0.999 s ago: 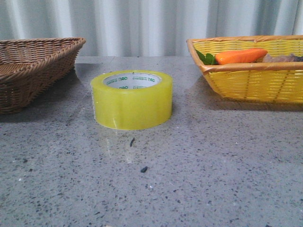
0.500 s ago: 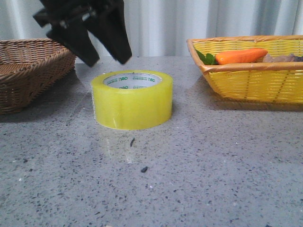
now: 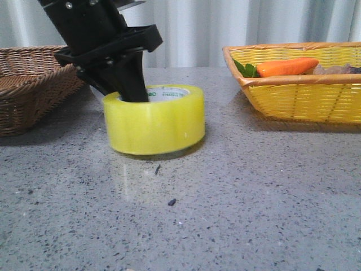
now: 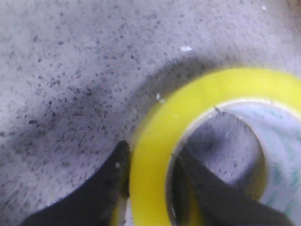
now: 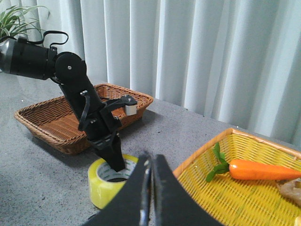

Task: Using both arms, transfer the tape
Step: 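Grasp the tape roll through its hole with the left gripper, then carry the tape roll with the left gripper into the brown basket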

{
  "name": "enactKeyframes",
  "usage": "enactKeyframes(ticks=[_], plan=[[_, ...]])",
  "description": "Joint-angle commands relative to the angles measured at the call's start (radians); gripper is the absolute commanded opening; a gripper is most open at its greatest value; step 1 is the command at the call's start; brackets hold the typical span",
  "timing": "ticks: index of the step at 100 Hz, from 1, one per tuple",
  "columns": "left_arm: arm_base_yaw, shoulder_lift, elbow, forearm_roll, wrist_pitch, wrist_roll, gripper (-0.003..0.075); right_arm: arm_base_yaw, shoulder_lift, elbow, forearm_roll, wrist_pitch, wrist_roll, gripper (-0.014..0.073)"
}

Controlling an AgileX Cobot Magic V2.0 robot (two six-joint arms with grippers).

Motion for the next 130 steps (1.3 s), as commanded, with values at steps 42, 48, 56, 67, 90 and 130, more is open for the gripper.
enactKeyframes(ticks=[42, 48, 56, 67, 90, 130], plan=[[0.098, -0.264, -0.336, 0.166, -0.017, -0.006, -0.002, -0.004, 0.012, -0.024, 0.004, -0.073, -0.001, -0.0041], [0.158, -0.28, -0.347, 0.18, -0.014, -0.006, -0.002, -0.004, 0.012, -0.024, 0.004, -0.073, -0.001, -0.0041], [0.245, -0.29, -0.347, 0.18, 0.007, -0.006, -0.002, -0.004, 0.012, -0.024, 0.004, -0.073, -0.001, -0.0041], [0.371, -0.277, -0.34, 0.18, 0.059, -0.008, -0.002, -0.004, 0.012, -0.024, 0.004, -0.073, -0.001, -0.0041], [0.54, -0.241, -0.19, 0.175, 0.021, -0.014, -0.002, -0.004, 0.012, -0.024, 0.004, -0.073, -0.001, -0.0041], [0.56, -0.242, 0.008, 0.133, -0.101, -0.017, 0.0384, -0.004, 0.012, -0.024, 0.004, -0.073, -0.001, -0.0041]])
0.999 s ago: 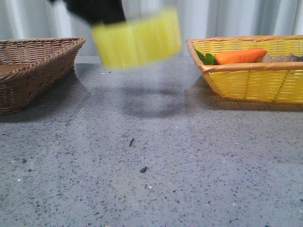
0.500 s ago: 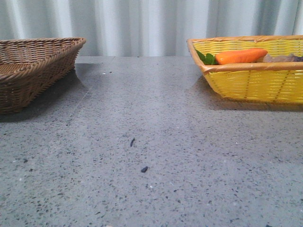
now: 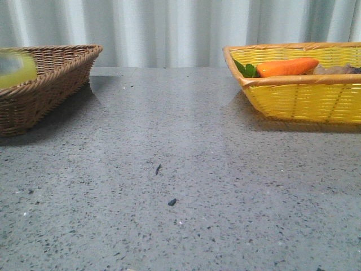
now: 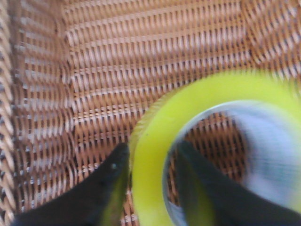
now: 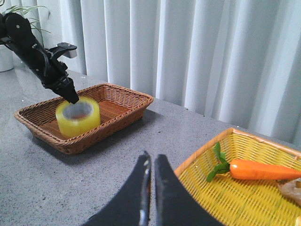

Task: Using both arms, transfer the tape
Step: 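Carry the tape roll with the left gripper into the brown basket, then release the tape roll and raise the left gripper away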

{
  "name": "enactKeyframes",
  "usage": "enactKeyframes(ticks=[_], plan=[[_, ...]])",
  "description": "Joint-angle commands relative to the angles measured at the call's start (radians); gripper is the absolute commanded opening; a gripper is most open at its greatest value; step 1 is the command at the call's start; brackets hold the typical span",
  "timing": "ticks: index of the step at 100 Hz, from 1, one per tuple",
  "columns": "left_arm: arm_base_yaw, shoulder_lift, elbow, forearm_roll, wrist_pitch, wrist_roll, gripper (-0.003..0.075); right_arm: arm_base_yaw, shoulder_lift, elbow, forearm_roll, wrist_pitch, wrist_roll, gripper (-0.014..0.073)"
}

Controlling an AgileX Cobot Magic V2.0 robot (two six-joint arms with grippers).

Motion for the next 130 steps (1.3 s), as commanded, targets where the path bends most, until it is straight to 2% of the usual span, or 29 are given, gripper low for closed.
enactKeyframes(ticks=[1, 6, 15, 27, 35, 48, 60, 69, 83, 95, 130], plan=[[0.001, -0.053, -0.027, -0.03, -0.066, -0.012, 0.039, -0.004, 0.012, -0.024, 0.001, -0.073, -0.003, -0.0041], [0.001, -0.073, -0.027, -0.049, -0.07, -0.012, 0.0412, -0.004, 0.012, -0.024, 0.001, -0.073, -0.003, -0.0041], [0.001, -0.127, -0.027, -0.131, -0.109, -0.012, 0.0395, -0.004, 0.012, -0.024, 0.001, -0.073, -0.003, -0.0041], [-0.012, -0.252, -0.011, -0.248, -0.223, 0.0, 0.0326, -0.004, 0.012, -0.024, 0.001, -0.062, -0.003, -0.0041], [-0.054, -0.38, 0.038, -0.257, -0.336, 0.036, 0.0269, -0.004, 0.003, -0.022, -0.021, -0.057, -0.003, -0.0041], [-0.15, -0.594, 0.196, -0.255, -0.471, 0.089, 0.0159, -0.004, -0.037, 0.014, -0.093, -0.098, -0.003, -0.0041], [-0.237, -0.798, 0.39, -0.255, -0.502, 0.092, 0.0057, -0.004, -0.057, 0.052, -0.163, -0.11, -0.003, -0.0041], [-0.272, -0.946, 0.55, -0.255, -0.541, 0.092, -0.0022, -0.004, -0.057, 0.074, -0.168, -0.108, -0.003, -0.0041], [-0.283, -1.15, 0.773, -0.253, -0.638, 0.092, -0.002, -0.004, -0.057, 0.121, -0.166, -0.164, -0.003, -0.0041], [-0.283, -1.255, 0.874, -0.253, -0.666, 0.092, -0.002, -0.004, -0.057, 0.14, -0.166, -0.171, -0.003, -0.0041], [-0.283, -1.31, 0.979, -0.253, -0.661, 0.092, -0.002, -0.004, -0.057, 0.147, -0.166, -0.168, -0.003, -0.0041]])
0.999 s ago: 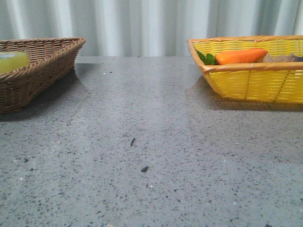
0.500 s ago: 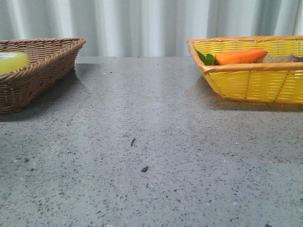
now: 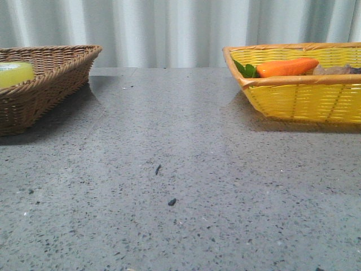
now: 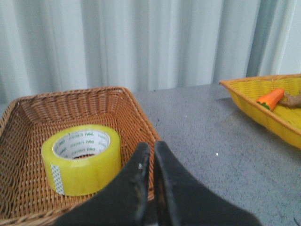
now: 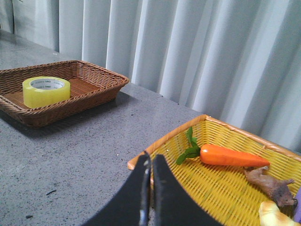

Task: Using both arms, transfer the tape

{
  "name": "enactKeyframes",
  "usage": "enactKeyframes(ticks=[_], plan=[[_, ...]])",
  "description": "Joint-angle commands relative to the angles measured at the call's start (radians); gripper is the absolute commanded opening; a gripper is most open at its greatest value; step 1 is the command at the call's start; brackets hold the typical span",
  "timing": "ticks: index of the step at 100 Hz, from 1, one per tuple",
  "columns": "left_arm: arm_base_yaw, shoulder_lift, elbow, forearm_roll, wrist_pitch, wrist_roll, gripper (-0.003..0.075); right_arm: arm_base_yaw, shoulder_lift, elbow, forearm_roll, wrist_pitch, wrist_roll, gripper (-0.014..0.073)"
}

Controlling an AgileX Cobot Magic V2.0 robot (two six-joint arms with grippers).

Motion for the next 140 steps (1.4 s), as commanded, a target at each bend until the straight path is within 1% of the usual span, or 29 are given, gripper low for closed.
enactKeyframes(ticks=[1, 26, 34, 39, 45, 51, 58, 71, 77, 80, 94, 140], plan=[[-0.008, 0.007, -0.007, -0.017, -0.077, 0.003, -0.002, -0.004, 0.013, -0.023, -0.016, -0.088, -0.003, -0.0041], [-0.008, 0.007, 0.039, -0.017, -0.073, 0.003, -0.002, -0.004, 0.013, -0.023, -0.016, -0.09, -0.003, -0.0041], [-0.004, -0.005, 0.082, -0.014, -0.102, 0.003, -0.002, -0.004, 0.013, -0.023, -0.016, -0.09, -0.003, -0.0041], [0.003, -0.025, 0.115, 0.022, -0.117, 0.003, -0.002, -0.004, 0.013, -0.023, -0.016, -0.09, -0.003, -0.0041], [0.024, -0.061, 0.173, 0.129, -0.152, 0.003, -0.002, -0.004, 0.013, -0.023, -0.016, -0.09, -0.003, -0.0041], [0.051, -0.101, 0.239, 0.174, -0.179, 0.0, -0.002, -0.004, 0.013, -0.023, -0.016, -0.09, -0.003, -0.0041], [0.095, -0.153, 0.321, 0.225, -0.208, -0.046, -0.002, -0.004, 0.013, -0.023, -0.016, -0.09, -0.003, -0.0041], [0.178, -0.238, 0.425, 0.311, -0.189, -0.2, -0.002, -0.004, 0.013, -0.023, -0.016, -0.09, -0.003, -0.0041], [0.203, -0.261, 0.423, 0.325, -0.102, -0.207, -0.002, -0.004, 0.013, -0.023, -0.016, -0.09, -0.003, -0.0041], [0.215, -0.27, 0.423, 0.329, -0.079, -0.207, -0.002, -0.004, 0.013, -0.023, -0.016, -0.092, -0.003, -0.0041], [0.238, -0.304, 0.423, 0.328, -0.065, -0.207, -0.002, -0.004, 0.013, -0.023, -0.016, -0.09, -0.003, -0.0041], [0.238, -0.302, 0.423, 0.328, -0.065, -0.207, -0.002, -0.004, 0.013, -0.023, -0.016, -0.09, -0.003, -0.0041]])
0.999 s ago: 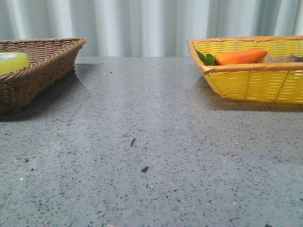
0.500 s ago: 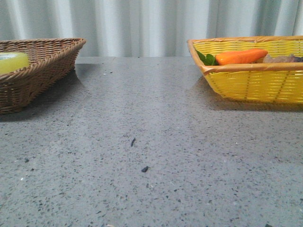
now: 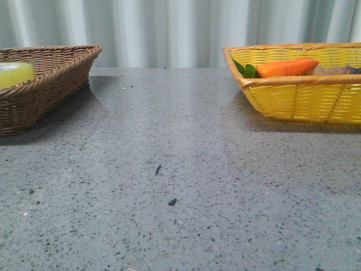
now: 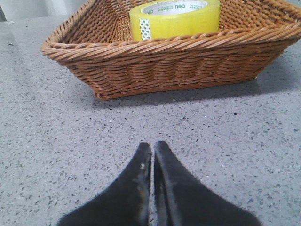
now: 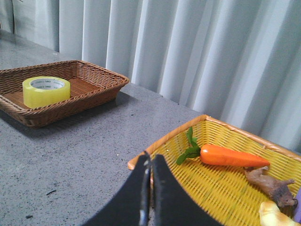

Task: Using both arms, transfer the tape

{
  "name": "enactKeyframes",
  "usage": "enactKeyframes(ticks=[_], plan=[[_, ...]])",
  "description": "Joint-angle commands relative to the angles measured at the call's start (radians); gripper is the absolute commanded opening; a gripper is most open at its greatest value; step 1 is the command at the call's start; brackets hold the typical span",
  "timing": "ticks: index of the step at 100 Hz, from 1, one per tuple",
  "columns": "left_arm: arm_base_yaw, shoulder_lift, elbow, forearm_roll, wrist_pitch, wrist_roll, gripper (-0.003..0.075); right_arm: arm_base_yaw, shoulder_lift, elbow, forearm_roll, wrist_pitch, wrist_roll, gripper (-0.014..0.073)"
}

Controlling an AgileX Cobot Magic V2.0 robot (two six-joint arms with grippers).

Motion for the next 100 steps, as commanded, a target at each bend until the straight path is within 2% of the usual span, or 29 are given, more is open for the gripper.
enactKeyframes(ticks=[1, 50, 56, 65, 81, 93, 100], plan=[[0.003, -0.028, 0.009, -0.001, -0.064, -0.011, -0.002, -0.004, 0.013, -0.027, -0.014, -0.087, -0.003, -0.0041], [0.003, -0.028, 0.009, -0.001, -0.064, -0.011, -0.002, -0.013, 0.01, -0.007, -0.023, -0.073, -0.003, -0.0041], [0.003, -0.028, 0.009, -0.001, -0.064, -0.011, -0.002, -0.047, 0.01, 0.015, -0.075, -0.062, -0.003, -0.0041], [0.003, -0.028, 0.009, -0.001, -0.064, -0.011, -0.002, -0.125, 0.01, 0.075, -0.059, -0.08, 0.025, -0.0041], [0.003, -0.028, 0.009, -0.001, -0.064, -0.011, -0.002, -0.291, 0.003, 0.254, -0.057, -0.222, 0.142, -0.0041], [0.003, -0.028, 0.009, -0.001, -0.064, -0.011, -0.002, -0.395, -0.068, 0.396, -0.026, -0.285, 0.226, -0.0041], [0.003, -0.028, 0.009, -0.001, -0.064, -0.011, -0.002, -0.427, -0.137, 0.47, -0.012, -0.29, 0.226, -0.0041]])
